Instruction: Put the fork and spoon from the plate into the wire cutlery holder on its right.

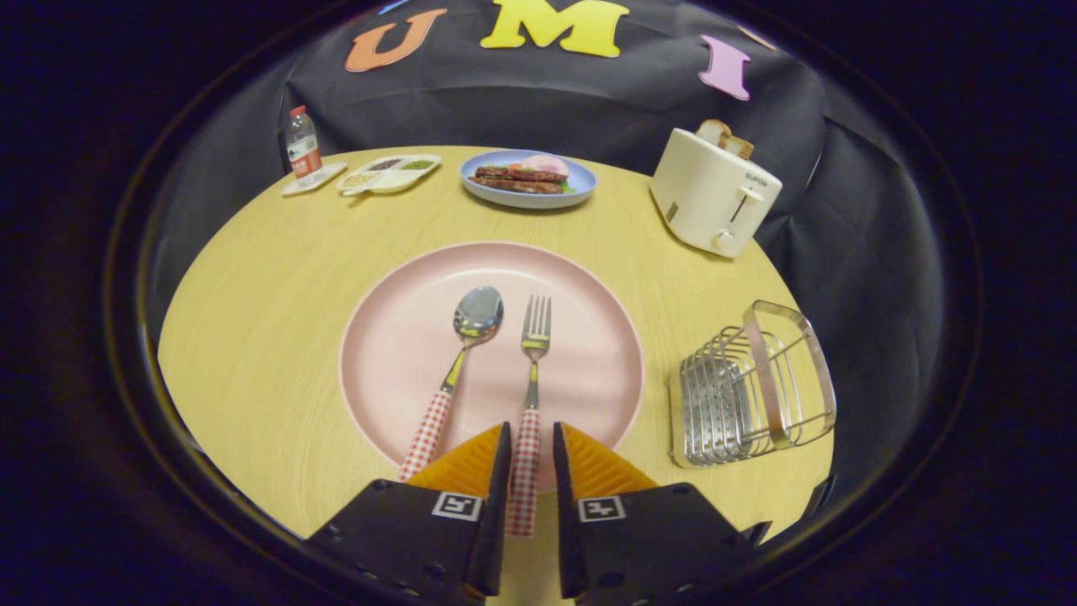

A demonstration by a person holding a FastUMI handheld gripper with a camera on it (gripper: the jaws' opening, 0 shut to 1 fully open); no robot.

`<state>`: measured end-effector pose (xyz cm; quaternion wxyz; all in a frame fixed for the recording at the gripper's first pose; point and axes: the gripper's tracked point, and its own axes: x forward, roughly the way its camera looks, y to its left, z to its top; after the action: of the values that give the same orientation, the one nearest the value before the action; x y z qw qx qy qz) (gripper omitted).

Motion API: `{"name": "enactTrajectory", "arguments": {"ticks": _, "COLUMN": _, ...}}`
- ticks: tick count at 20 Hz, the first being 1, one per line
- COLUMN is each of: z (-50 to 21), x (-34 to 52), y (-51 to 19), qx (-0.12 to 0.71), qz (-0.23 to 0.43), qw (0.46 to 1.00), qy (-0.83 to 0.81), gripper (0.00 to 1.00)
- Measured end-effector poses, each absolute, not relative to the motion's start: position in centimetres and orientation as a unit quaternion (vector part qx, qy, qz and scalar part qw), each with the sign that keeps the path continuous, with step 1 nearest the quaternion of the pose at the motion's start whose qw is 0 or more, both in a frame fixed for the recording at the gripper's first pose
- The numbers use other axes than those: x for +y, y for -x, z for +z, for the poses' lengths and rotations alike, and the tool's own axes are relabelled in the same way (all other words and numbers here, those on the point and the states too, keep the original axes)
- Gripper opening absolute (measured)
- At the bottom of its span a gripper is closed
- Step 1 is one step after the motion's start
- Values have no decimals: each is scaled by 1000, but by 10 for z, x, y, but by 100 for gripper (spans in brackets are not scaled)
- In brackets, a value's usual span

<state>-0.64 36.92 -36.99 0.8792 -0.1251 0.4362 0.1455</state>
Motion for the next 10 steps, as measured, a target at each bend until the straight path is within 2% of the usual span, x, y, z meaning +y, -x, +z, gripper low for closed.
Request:
{"name": "enactTrajectory", "arguments": {"ticks": 2, "z": -376, "x": 368, "y": 2, "qx": 443, "qz": 142, "qw": 877, "qy": 125, "gripper": 12}}
{"name": "enactTrajectory", "arguments": {"ticks": 5, "z": -362, "x": 365, "y": 7, "qx": 452, "qz": 138, "qw": 874, "qy": 110, "gripper": 7}}
{"name": "enactTrajectory", "arguments": {"ticks": 6, "z": -356, "x": 365, "y": 5, "qx": 456, "qz": 139, "qw": 874, "qy": 98, "gripper": 1}}
{"name": "enactTrajectory", "arguments": {"ticks": 10, "z": -311, "x": 358, "y": 9, "qx": 457, "qz": 156, "qw": 873, "qy": 63, "gripper": 1}}
